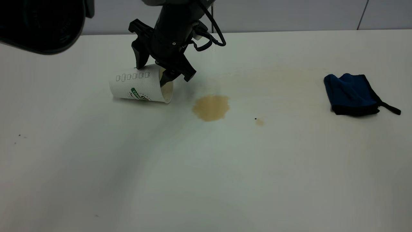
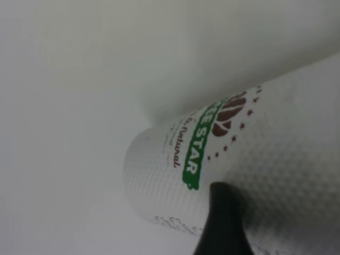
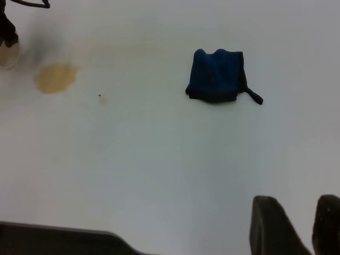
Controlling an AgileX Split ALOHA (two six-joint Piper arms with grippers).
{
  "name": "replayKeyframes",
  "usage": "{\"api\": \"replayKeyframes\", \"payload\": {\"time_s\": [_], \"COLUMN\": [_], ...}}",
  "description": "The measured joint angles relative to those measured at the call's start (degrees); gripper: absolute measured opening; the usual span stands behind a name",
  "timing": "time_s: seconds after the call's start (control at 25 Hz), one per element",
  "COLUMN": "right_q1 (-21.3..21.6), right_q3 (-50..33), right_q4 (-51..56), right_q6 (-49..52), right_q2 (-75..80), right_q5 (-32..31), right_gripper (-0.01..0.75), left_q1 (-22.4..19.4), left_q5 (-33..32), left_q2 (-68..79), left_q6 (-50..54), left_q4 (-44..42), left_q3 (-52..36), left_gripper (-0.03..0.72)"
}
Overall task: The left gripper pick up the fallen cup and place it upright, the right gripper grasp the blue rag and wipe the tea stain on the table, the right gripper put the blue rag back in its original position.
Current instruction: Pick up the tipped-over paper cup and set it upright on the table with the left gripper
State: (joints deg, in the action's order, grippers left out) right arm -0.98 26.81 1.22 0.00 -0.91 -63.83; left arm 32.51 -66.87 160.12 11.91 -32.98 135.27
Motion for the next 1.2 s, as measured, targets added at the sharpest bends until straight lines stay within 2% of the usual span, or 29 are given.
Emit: {"api": "replayKeyframes", "payload": {"time_s": [0.16,0.28,0.4,0.52,0.68,0.84,1.08,1.2], "right_q1": [0.00,0.00,0.00,0.00,0.00,0.00,0.00,0.00], "right_q3": [0.00,0.00,0.00,0.00,0.00,0.00,0.00,0.00], "right_q4": [0.00,0.00,0.00,0.00,0.00,0.00,0.00,0.00], "right_q6": [0.00,0.00,0.00,0.00,0.00,0.00,0.00,0.00], "right_q2": [0.00,0.00,0.00,0.00,0.00,0.00,0.00,0.00], "right_q5": [0.00,0.00,0.00,0.00,0.00,0.00,0.00,0.00], "right_gripper": [0.237,0.237,0.239,0.238,0.238,0.238,0.238,0.238], "left_q1": [-0.55,-1.26,-1.96,-2.72,-3.23,-4.81,-13.58,-16.75], "left_q5": [0.00,0.00,-0.05,-0.05,-0.05,0.00,0.00,-0.05], "left_q2": [0.54,0.67,0.49,-0.18,-2.36,-7.57,-15.19,-15.54], "left_q6": [0.00,0.00,-0.81,-3.53,-7.59,-14.30,-28.99,-32.48], "left_q4": [-2.41,-3.28,-5.64,-7.07,-4.50,6.96,31.32,38.07], "left_q3": [0.00,0.00,0.06,0.24,0.18,0.00,0.00,0.00], "left_gripper": [0.465,0.330,0.151,0.055,0.025,0.013,0.010,0.010]}}
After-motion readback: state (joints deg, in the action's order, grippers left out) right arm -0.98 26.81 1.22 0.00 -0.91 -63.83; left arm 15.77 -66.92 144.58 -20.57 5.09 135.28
